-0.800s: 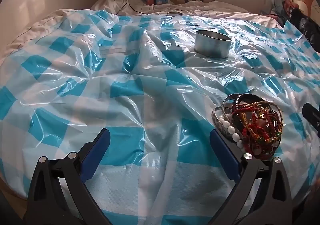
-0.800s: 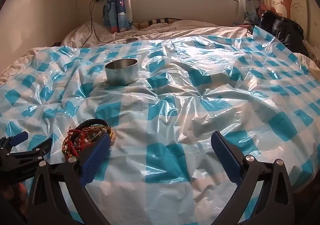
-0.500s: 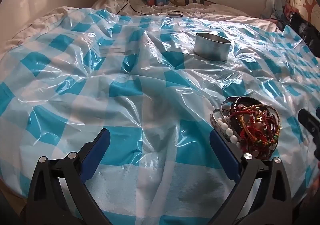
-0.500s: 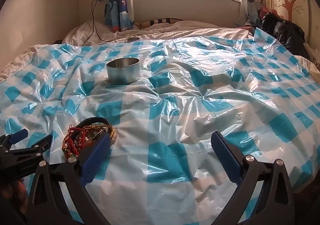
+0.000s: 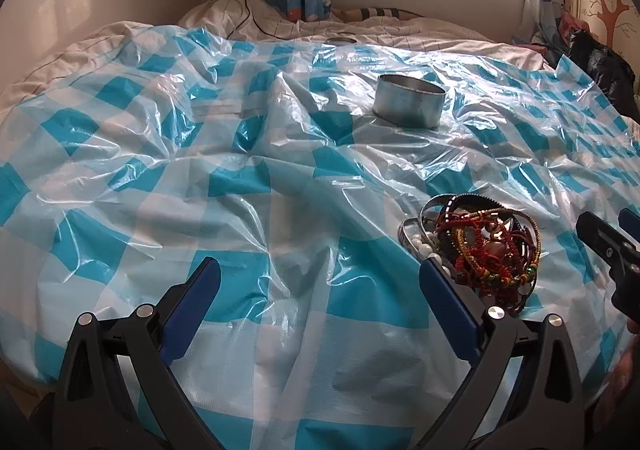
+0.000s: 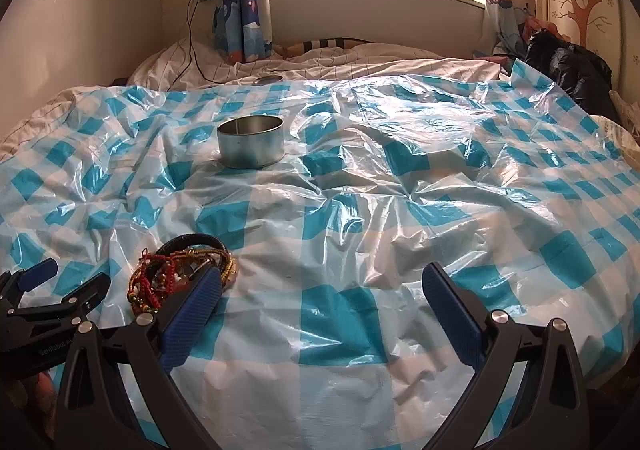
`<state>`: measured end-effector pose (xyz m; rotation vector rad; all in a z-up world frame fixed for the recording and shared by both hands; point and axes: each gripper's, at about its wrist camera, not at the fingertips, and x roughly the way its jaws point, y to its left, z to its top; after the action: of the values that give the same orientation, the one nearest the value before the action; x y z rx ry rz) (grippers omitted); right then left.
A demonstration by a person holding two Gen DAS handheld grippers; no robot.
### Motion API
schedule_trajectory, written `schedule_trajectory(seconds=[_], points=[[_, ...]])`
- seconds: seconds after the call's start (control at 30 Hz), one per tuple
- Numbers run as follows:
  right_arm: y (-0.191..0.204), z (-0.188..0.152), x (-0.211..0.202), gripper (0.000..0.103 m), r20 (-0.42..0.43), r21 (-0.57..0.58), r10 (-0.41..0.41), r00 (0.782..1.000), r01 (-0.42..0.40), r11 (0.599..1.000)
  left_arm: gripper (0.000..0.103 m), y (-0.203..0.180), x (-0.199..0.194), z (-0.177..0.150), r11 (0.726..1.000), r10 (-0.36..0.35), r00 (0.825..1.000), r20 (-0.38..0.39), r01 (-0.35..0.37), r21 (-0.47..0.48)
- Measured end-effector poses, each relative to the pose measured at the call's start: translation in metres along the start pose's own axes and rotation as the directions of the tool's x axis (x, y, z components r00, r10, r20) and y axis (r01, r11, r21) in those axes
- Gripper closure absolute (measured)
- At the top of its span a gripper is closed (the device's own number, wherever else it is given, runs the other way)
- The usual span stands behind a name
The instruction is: Organize jewelry
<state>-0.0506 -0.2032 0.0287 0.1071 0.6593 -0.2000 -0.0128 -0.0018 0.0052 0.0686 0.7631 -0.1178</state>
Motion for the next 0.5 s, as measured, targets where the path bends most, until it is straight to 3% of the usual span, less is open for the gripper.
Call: schedule_trajectory(seconds=[0.17,0.5], points=[[-0.006,0.0031,-0.0098,0.006,0.043,0.024,0.021,0.999,-0.022,0.999,0.007,-0.001,-0.006,-0.0004,1.0,-0.016,1.0,0.024,0.016,-0.005],[-0.0025,-0.0004,-0.0016,0.006,-0.006,0.013,0.046,0.999,-0.046,0.999,0.007,-0.0065,-0.0076,-0.0017,0.998,-0.054,0.998,0.02,0.054,0.022]])
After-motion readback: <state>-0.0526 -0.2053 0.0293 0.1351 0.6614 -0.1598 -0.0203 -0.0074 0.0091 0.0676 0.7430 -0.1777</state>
